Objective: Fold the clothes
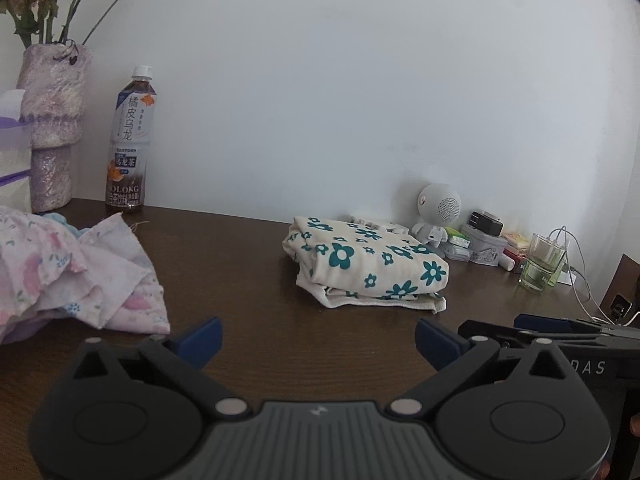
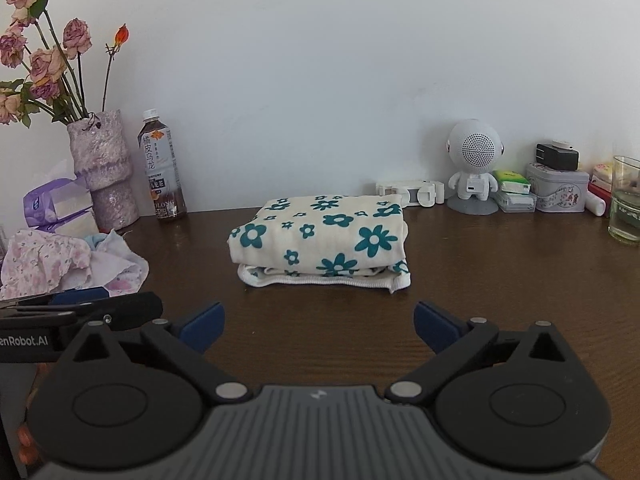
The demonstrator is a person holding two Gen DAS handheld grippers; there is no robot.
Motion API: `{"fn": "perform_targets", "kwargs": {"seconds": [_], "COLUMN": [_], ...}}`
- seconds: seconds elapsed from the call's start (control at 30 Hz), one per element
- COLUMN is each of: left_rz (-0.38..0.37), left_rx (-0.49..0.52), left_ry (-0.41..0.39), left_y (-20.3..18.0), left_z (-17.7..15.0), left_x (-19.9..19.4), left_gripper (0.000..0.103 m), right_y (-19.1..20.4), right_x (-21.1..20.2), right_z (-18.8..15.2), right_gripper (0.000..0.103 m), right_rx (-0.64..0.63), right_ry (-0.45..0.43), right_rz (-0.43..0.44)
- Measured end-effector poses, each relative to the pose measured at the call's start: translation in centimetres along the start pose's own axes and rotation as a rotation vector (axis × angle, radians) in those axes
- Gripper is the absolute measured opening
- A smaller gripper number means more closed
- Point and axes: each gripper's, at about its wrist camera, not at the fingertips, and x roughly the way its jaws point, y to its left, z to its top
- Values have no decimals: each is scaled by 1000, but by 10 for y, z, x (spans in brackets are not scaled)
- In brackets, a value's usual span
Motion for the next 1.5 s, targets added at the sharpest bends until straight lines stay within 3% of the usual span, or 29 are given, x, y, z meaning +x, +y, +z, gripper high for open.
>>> {"fn": "perform_targets", "kwargs": {"seconds": [0.5, 1.03, 1.27, 1.5], "left_rz": [-17, -126, -137, -99], "left_rx": [57, 73, 87, 126], "left_ry": [21, 110, 123, 119], "left_y": [-19, -42, -59, -76], "left_z": [-41, -82, -102, -125], "left_x": [-106, -184, -210, -236], "left_gripper": [103, 103, 103, 103], "right_y": [40, 65, 62, 62], "right_x": [-99, -180, -214, -242], "right_z": [-44, -88, -109, -133], "right_gripper": [103, 103, 103, 103], "right_rx": [8, -28, -8, 1], "right_ry": [-1, 46, 42, 36], "right_rz": [-11, -43, -63, -82]}}
